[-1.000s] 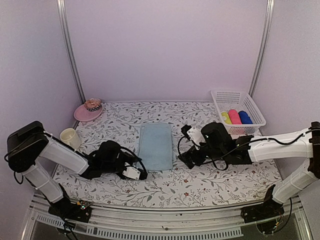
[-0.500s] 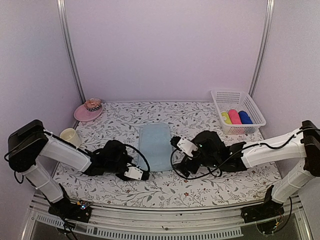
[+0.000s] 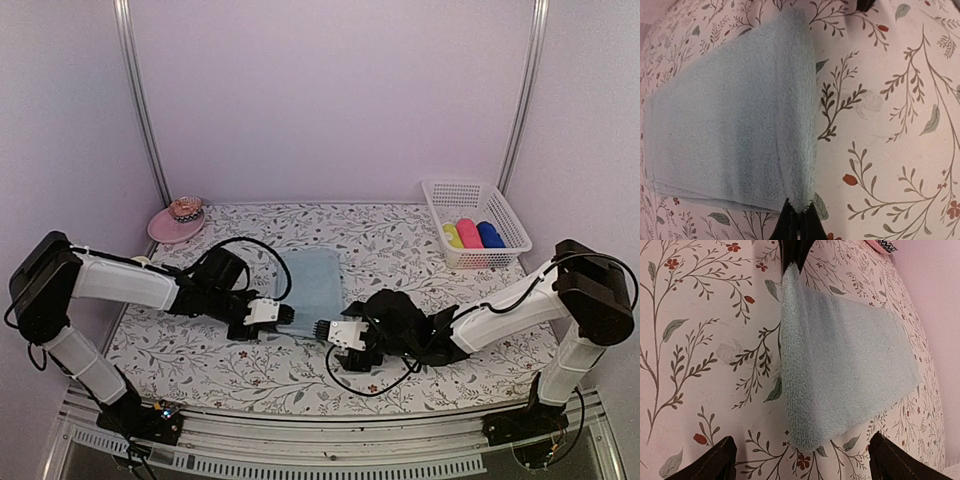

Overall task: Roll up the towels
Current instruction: Flatten out the towel at the center of the board, then roll the towel at the center of the board.

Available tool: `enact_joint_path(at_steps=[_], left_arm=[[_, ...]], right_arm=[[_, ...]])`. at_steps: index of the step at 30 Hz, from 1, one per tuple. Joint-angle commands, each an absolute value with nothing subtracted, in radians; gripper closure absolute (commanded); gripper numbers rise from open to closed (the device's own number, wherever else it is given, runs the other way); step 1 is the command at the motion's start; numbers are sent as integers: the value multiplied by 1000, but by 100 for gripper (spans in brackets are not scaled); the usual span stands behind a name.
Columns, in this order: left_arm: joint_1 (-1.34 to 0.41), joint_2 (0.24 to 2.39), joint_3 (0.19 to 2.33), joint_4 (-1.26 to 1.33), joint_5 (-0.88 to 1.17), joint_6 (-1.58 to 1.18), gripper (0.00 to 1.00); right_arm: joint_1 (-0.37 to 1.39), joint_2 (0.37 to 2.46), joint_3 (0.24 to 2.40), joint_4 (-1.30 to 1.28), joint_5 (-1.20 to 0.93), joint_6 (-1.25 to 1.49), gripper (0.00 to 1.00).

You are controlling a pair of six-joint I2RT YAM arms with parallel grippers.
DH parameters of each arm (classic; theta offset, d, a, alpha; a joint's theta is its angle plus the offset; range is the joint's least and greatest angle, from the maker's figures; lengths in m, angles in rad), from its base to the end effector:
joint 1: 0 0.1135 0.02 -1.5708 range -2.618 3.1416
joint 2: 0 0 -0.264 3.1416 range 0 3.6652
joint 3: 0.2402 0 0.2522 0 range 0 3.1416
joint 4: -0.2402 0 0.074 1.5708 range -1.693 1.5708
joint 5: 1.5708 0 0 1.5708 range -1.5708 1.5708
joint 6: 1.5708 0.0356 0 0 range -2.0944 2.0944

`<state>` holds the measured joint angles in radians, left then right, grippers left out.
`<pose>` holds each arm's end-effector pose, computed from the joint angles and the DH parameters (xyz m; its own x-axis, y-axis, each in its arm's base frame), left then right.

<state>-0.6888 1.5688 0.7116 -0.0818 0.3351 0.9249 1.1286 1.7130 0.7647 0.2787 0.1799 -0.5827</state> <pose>0.2155 -0.1926 0.1447 0.2241 0.7923 -0.5674 0.9490 -0.0451 0.3119 0.1489 0.2996 0.1431 0.2345 -0.7699 -0.5936 -0.8385 0.1487 -0.5242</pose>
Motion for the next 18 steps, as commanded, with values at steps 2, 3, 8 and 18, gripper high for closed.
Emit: enact_joint_path(at_steps=[2,3,8,18], left_arm=[[-649,1562,751,-196,470,876,100],[-646,1564,755,-203,476,876,100],[-631,1577,769,-223,493,870,100],[-617,1586,768,-232,491,879,100]], right_arm=[[1150,1796,755,446,325,-679,7],[1152,1815,763,456,342,-687,8],[1169,1892,785,496,379,-724,15],[1171,1915,778,521,323,-699,76]])
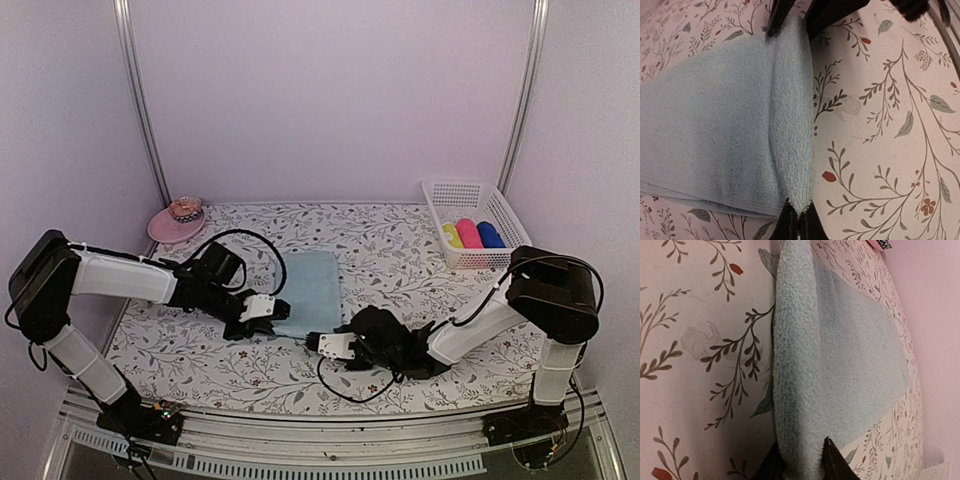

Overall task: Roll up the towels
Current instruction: Roll the towel at the center of the board.

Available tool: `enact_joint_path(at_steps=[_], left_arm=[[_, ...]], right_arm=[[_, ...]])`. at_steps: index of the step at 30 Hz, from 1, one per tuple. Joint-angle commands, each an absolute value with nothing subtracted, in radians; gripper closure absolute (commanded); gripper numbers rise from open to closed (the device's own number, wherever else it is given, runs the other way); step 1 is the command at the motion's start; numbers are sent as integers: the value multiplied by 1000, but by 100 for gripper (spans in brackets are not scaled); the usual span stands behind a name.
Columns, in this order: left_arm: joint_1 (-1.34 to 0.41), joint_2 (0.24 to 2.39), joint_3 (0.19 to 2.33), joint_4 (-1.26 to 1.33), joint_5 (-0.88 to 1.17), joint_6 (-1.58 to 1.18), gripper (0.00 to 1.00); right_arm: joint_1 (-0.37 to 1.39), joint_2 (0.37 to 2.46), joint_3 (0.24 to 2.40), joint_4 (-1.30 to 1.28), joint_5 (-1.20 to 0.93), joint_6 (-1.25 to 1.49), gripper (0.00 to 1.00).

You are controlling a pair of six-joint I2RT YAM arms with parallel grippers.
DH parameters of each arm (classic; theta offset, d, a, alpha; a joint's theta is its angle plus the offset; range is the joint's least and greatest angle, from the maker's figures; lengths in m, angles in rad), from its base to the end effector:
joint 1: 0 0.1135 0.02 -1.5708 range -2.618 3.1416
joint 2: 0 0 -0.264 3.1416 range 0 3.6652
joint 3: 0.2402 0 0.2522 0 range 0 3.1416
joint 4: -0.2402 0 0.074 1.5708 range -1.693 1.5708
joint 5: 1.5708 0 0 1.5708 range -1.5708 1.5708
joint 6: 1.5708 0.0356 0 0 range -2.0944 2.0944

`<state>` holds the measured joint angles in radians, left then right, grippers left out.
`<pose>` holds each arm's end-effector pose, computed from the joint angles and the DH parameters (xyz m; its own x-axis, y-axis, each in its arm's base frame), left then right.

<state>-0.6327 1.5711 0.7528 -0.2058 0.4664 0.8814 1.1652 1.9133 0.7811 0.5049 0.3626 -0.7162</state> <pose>0.2214 -0.1822 0.1493 0.1148 0.7704 -0.6271 0.9874 -0.0196 0.1568 0.1512 0.3202 0.1029 0.3149 -0.8223 -0.4740 -0.7146 0.1232 -0.6886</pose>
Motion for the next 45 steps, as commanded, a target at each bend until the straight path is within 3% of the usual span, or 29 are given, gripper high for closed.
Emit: enact_joint_path(at_steps=[1,4,7,16,25,41,45], left_arm=[[-618,1586,769,-235,489,881,100],[-617,1581,763,-239,480,885,100],[-617,1566,750,-243,464,893,100],[-618,1508,684,-253,388,945,89],[-615,1496,669,-273,380,934,89],[-546,1574,762,-301,479,856,88],[-546,1569,759,-302,503,851,79]], right_arm=[[1171,1910,777,520,308,-695,82],[1170,1906,790,500,294,-679,94],[1170,1903,820,429,266,-645,97],[1126,1873,950,126,46,-455,98],[1055,1908,1100,-113,-173,-349,98],[952,1992,1201,-295,-447,-287,97],[934,2020,1263,-321,-500,-274,97]])
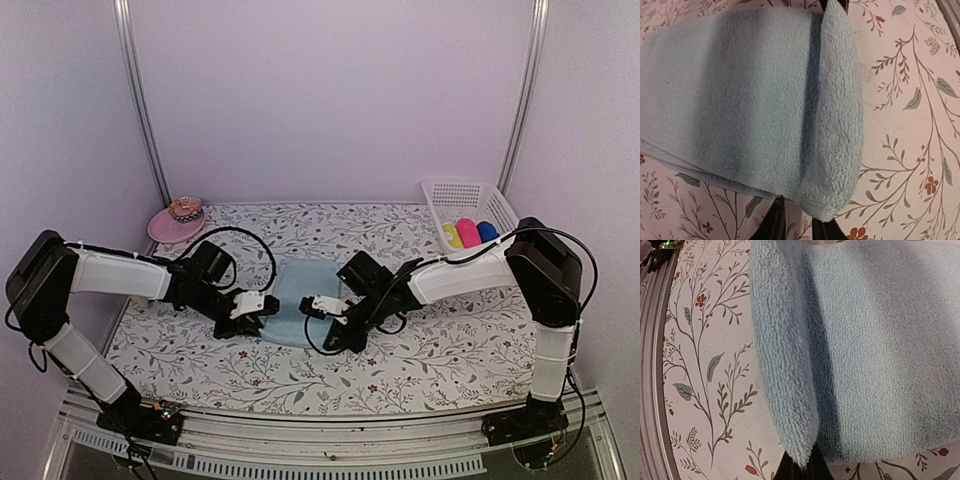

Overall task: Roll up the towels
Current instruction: Roll the towel at the center of the board.

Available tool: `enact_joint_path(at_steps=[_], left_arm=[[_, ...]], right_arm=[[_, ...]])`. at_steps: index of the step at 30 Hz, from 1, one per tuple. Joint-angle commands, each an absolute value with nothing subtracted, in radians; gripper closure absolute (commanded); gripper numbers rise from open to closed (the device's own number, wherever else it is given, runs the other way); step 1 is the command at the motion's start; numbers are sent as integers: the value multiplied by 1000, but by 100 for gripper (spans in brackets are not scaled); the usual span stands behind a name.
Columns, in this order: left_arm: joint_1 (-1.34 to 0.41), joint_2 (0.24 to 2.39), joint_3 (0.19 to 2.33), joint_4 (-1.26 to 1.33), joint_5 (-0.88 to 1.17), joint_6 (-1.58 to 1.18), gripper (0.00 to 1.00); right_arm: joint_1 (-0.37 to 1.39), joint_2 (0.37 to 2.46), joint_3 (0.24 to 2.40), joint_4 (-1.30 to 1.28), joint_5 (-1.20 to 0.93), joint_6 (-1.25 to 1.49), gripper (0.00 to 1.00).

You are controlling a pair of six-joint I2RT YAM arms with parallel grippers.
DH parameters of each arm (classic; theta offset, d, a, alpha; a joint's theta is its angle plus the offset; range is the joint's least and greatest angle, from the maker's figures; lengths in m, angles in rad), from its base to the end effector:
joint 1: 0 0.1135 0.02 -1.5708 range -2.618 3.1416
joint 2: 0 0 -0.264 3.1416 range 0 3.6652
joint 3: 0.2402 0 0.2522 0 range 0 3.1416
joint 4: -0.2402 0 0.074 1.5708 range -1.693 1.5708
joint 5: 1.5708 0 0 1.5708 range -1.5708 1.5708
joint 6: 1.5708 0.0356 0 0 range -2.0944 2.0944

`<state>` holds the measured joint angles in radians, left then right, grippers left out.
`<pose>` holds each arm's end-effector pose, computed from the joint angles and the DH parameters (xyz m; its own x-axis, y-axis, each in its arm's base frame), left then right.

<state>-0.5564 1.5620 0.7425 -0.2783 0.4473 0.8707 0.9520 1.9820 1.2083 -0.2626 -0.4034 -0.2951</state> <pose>0.2271 -0.1594 0.1450 0.0051 0.8089 -0.5880 0.9927 0.0667 0.1003 0.2189 0.3315 0.1354 -0.2260 -0.7784 -0.5856 -0.9730 0.1507 0.1750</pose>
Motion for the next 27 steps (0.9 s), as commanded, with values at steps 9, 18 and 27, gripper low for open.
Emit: enact_joint_path(at_steps=[9,18,27], left_arm=[[-520,1499,719,-295,508,891,31],[-517,1399,656,-278,537,1009,17],[-560,1483,704,-218,557,879,25]], right_arm=[[893,2087,1346,-409,-593,-220,97],[863,2100,1375,-434,-635,-170,97],[855,2119,1412,-459,-658,-154,97]])
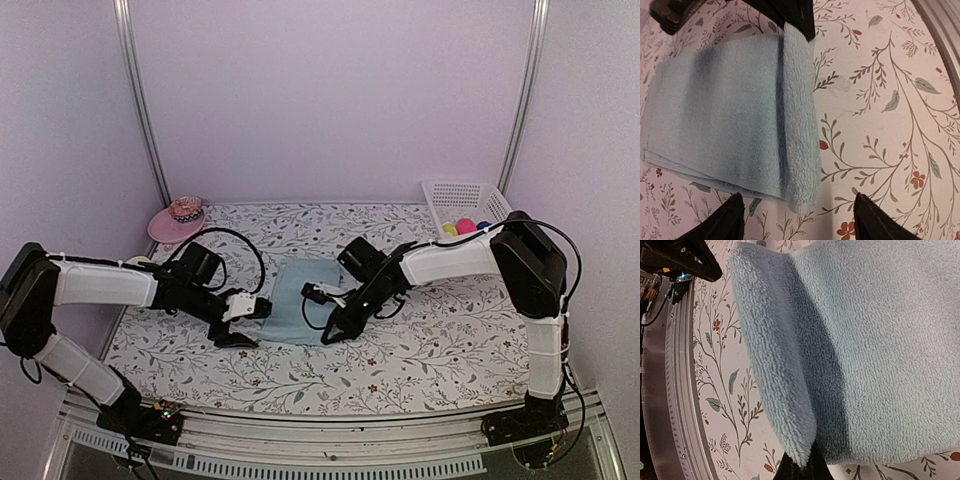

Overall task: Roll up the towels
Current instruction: Roll the towel at the center of the board.

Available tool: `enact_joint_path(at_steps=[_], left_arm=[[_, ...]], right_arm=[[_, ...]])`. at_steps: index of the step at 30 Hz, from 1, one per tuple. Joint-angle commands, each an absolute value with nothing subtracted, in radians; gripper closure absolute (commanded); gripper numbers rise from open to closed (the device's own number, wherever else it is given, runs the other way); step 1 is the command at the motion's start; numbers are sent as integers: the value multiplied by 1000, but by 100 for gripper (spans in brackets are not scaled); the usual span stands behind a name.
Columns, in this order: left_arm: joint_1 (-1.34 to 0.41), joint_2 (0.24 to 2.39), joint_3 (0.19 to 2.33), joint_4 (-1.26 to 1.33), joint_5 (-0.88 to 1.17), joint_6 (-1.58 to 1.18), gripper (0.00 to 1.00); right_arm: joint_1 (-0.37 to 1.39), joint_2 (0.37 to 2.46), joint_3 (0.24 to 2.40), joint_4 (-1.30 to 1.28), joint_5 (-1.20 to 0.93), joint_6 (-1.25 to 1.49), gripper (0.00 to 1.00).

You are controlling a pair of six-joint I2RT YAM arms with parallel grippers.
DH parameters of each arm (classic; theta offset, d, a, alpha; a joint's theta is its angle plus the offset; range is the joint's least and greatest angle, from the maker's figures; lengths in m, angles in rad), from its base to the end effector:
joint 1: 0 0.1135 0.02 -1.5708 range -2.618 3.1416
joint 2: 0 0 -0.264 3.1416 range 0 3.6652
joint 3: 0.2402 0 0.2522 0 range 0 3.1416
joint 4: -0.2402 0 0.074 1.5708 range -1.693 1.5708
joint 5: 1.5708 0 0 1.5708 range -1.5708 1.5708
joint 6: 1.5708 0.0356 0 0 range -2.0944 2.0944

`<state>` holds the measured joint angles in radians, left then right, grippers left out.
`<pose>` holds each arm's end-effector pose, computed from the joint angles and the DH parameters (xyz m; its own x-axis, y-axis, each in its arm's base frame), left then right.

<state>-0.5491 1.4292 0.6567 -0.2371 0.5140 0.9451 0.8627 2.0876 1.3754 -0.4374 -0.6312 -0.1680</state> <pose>0.2092 -0.1485 0.1580 0.1264 0.7501 -0.6491 0.9822 -0.0031 0.1876 0.2553 0.3305 0.1346 -0.4564 -0.7406 -0.4931 -0.8586 0.2211 0.4626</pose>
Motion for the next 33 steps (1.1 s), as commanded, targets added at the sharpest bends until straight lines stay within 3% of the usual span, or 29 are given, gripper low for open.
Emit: enact_joint_path(at_steps=[1,12,17,23,26,28,33], left_arm=[[-561,1496,716,-223,567,866,26],[-570,1555,764,-263,581,843,45],[-572,1571,765,-264,580,836,63],[-572,1575,769,-263,588,823,74],[-571,1578,769,-264,584,809,93],[-569,1585,770,-263,574,791,100],[-566,1630,788,-280,526,747,100]], right_arm=[[853,2122,1414,-461,-657,-155,97],[835,2139,1426,-469,-656,-142,96],[835,2144,1432,-472,-654,-140,96],[835,2153,1444,-482,-644,-137,96],[835,2155,1450,-487,-639,-135,96],[835,2154,1451,-489,-635,-136,91],[835,2130,1447,-489,-613,-138,76]])
